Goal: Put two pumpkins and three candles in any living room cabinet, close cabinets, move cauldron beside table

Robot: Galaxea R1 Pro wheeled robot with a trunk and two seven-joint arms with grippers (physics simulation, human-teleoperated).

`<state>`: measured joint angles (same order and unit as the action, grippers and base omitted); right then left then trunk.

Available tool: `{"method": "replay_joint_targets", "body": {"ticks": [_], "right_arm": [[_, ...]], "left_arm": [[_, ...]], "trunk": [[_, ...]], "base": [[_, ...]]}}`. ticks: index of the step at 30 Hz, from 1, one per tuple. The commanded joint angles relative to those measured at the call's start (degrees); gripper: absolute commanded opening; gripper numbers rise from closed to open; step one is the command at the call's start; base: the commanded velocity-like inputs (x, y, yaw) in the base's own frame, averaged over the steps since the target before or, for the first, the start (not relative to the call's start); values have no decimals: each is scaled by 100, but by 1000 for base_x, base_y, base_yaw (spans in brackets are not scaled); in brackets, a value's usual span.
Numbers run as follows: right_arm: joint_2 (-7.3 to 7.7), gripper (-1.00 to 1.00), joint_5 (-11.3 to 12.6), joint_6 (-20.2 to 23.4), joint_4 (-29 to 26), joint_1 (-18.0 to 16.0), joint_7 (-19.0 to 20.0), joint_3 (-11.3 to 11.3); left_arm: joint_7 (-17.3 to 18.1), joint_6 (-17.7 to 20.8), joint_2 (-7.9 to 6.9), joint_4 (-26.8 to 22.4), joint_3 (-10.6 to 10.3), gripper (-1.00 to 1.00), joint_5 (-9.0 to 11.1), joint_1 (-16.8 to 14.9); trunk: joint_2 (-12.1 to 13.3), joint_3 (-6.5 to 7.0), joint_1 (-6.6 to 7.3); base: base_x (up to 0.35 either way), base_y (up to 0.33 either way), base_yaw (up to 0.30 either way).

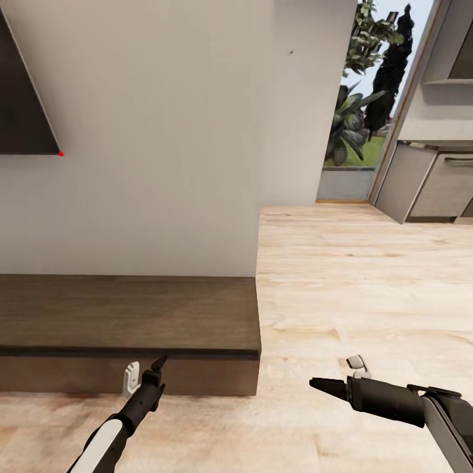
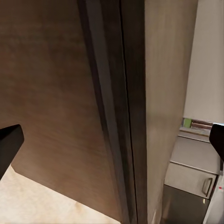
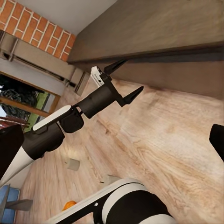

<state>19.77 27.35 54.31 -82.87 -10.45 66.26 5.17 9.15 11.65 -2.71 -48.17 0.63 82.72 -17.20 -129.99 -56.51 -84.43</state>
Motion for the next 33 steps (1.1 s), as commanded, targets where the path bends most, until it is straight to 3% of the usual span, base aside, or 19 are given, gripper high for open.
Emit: {"method": "replay_joint_targets", "body": {"ticks": [1, 33], "right_arm": [[1, 100, 8, 27, 1, -1, 10, 2], [1, 100, 8, 27, 8, -2, 8, 2]], "left_arm": [[10, 39, 4, 6, 7, 100, 60, -2], [18, 54, -31, -8, 17, 100, 74, -2]], "trunk": [[-2, -5, 1], [-2, -5, 1]], "base": [[98, 0, 0], [52, 0, 0]]}}
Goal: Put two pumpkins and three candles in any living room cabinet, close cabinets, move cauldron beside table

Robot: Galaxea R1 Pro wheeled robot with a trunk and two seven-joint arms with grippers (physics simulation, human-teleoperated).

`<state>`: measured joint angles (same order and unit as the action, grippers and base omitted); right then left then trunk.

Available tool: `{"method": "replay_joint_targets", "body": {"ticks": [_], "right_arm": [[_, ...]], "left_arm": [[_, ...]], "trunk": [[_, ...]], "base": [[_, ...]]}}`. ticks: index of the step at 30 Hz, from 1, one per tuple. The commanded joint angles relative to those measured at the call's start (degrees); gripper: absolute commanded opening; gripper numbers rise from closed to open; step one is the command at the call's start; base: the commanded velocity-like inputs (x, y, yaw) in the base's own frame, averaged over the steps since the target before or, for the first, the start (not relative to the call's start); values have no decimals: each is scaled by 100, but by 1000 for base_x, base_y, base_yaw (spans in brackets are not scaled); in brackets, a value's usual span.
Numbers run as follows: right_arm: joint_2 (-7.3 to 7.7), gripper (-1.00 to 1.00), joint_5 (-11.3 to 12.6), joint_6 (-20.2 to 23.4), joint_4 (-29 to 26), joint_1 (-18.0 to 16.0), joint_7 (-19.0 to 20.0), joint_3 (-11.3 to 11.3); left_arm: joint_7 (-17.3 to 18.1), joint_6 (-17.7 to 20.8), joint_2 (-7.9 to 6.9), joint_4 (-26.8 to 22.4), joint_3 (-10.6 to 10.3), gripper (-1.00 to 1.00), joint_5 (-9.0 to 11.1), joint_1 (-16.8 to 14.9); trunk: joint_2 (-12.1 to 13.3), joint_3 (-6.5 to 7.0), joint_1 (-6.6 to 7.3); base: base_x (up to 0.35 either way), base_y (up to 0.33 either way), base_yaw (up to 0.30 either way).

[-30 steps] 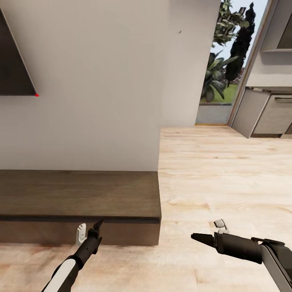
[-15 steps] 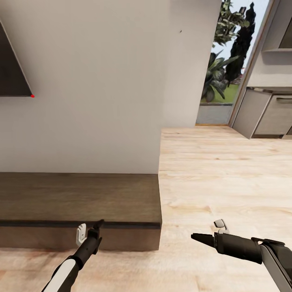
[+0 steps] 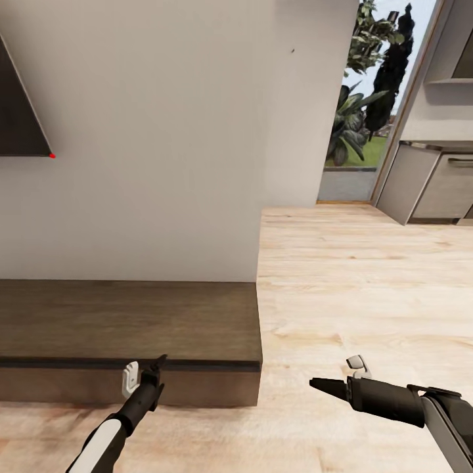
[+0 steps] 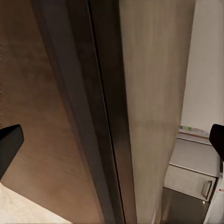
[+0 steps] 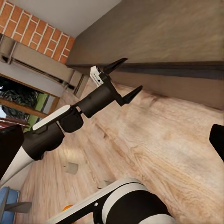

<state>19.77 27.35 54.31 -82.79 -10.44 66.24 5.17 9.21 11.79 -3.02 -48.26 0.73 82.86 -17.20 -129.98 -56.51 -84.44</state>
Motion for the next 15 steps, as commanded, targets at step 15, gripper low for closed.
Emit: {"method": "replay_joint_targets", "body": {"ticks": [15], "right_arm": [[0, 100, 8, 27, 0, -2, 11, 2]], "left_arm": [[1017, 60, -146, 148, -8, 100, 49, -2]], "trunk": [[-162, -77, -87]], "base": [[0, 0, 0]]}}
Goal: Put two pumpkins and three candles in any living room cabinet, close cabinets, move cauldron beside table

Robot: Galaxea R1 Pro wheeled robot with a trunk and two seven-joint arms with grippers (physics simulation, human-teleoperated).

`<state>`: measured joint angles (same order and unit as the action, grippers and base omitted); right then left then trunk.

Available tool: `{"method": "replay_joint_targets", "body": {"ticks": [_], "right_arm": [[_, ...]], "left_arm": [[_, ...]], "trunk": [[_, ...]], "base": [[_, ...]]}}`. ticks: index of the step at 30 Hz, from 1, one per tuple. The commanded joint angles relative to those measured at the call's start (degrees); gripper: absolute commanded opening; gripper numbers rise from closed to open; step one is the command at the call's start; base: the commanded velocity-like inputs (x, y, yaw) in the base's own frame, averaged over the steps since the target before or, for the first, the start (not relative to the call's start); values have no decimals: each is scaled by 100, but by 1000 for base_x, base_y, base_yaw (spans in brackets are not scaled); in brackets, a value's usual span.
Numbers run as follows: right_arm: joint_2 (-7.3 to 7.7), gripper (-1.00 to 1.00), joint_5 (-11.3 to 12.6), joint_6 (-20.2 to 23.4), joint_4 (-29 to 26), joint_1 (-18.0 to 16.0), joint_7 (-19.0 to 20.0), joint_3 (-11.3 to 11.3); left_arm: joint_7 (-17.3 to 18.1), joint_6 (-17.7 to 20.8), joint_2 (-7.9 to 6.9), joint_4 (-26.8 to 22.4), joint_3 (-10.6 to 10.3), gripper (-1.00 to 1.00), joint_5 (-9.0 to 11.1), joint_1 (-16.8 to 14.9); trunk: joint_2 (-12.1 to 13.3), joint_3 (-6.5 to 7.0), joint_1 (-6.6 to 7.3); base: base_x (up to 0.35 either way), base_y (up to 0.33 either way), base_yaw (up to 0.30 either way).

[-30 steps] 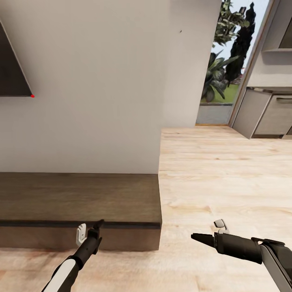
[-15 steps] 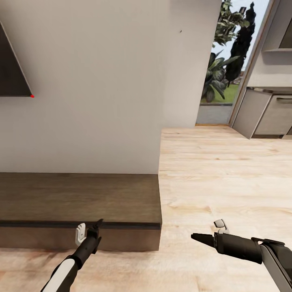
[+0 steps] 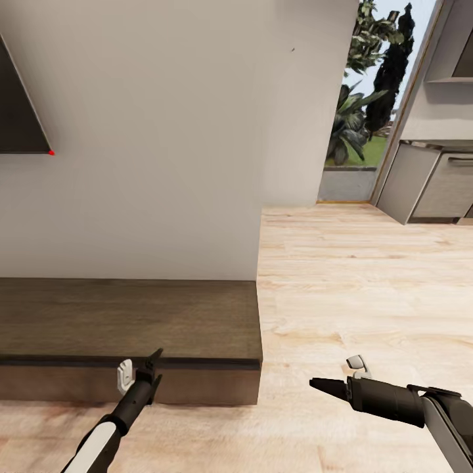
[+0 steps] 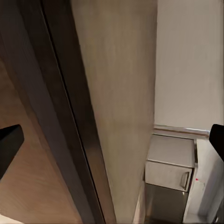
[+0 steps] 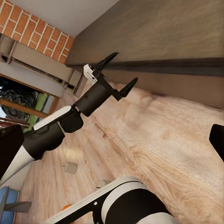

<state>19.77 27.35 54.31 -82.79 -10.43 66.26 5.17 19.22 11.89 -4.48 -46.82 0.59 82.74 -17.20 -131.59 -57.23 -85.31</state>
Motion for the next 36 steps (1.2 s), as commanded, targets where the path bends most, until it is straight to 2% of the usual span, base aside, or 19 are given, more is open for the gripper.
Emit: {"method": "replay_joint_targets", "body": {"ticks": [1, 6, 10, 22, 27, 31, 36], "right_arm": [[1, 100, 8, 27, 0, -6, 10, 2], [1, 100, 8, 27, 0, -4, 7, 2], [1, 100, 8, 27, 0, -4, 10, 2], [1, 100, 8, 27, 0, -8, 10, 2], [1, 100, 8, 27, 0, -5, 10, 2], [1, 100, 8, 27, 0, -4, 9, 2], [1, 100, 8, 27, 0, -3, 7, 2]], "left_arm": [[59, 53, -7, 39, 5, 100, 55, -2], [142, 51, -18, 96, -25, 100, 42, -2], [160, 51, -36, 109, -32, 100, 41, -2], [170, 46, -62, 104, -32, 100, 41, -2], [170, 42, -62, 103, -40, 100, 41, -2], [170, 42, -62, 103, -41, 100, 41, -2], [170, 42, -62, 103, -41, 100, 41, -2]], "trunk": [[-2, -5, 1], [-162, -77, -87], [-162, -77, -87], [-644, -292, -350], [-644, -292, -350], [-804, -364, -438], [-804, -364, -438]], "base": [[0, 0, 0], [0, 0, 0], [0, 0, 0], [0, 0, 0], [0, 0, 0], [0, 0, 0], [0, 0, 0]]}}
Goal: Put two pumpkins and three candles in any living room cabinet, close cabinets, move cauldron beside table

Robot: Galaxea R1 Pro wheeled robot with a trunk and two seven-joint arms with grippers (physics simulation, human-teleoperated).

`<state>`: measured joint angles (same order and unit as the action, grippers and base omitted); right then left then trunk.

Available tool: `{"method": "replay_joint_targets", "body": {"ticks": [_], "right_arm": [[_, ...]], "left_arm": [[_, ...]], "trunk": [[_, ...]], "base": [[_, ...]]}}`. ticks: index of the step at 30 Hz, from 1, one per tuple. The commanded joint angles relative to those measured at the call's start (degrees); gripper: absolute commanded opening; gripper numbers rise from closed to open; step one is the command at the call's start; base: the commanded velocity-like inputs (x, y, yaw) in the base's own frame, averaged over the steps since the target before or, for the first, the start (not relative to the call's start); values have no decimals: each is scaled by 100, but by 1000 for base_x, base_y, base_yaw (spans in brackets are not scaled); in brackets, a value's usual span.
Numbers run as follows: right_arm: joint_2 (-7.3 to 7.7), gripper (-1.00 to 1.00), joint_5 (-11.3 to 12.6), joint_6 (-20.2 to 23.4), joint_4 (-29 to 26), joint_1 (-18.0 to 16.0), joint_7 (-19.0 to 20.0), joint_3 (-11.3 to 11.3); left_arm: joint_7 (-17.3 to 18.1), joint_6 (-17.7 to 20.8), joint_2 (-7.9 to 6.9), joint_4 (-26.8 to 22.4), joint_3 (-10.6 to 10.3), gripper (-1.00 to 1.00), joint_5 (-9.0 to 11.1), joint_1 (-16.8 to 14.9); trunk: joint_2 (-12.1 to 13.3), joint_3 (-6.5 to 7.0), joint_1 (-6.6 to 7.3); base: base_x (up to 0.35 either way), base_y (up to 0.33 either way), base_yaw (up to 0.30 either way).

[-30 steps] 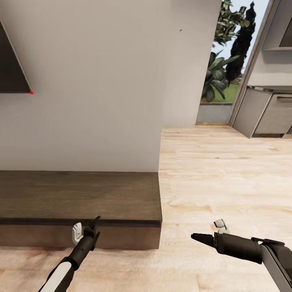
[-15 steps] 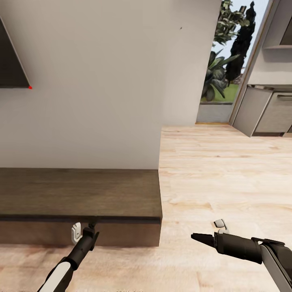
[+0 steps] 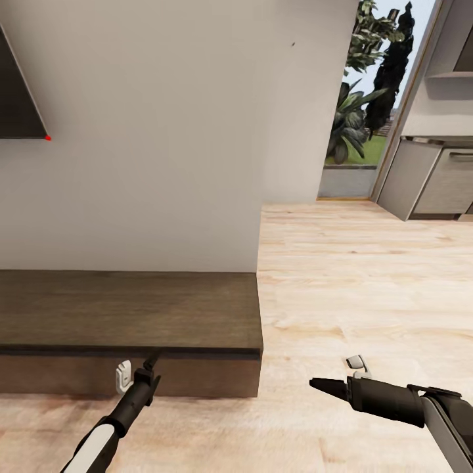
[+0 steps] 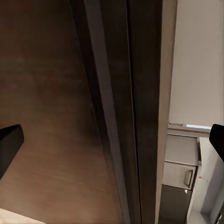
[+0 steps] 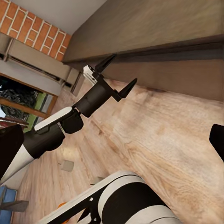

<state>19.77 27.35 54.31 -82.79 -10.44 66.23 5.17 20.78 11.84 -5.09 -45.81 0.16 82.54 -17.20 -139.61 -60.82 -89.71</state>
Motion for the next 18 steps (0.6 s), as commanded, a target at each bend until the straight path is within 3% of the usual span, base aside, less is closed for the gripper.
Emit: {"method": "replay_joint_targets", "body": {"ticks": [1, 4, 13, 18], "right_arm": [[1, 100, 7, 27, 0, -4, 8, 2], [1, 100, 7, 27, 0, -5, 10, 2], [2, 100, 7, 27, 0, -3, 4, 2], [1, 100, 7, 27, 0, -6, 4, 2]], "left_arm": [[14, 47, -1, 2, 2, 100, 60, -2], [16, 47, -1, 2, 2, 100, 60, -2], [14, 44, -1, 3, -7, 100, 60, -2], [14, 40, 1, 4, -11, 100, 60, -2]], "trunk": [[-2, -5, 1], [-122, -59, -65], [-122, -59, -65], [-243, -113, -131]], "base": [[0, 0, 0], [0, 0, 0], [0, 0, 0], [0, 0, 0]]}}
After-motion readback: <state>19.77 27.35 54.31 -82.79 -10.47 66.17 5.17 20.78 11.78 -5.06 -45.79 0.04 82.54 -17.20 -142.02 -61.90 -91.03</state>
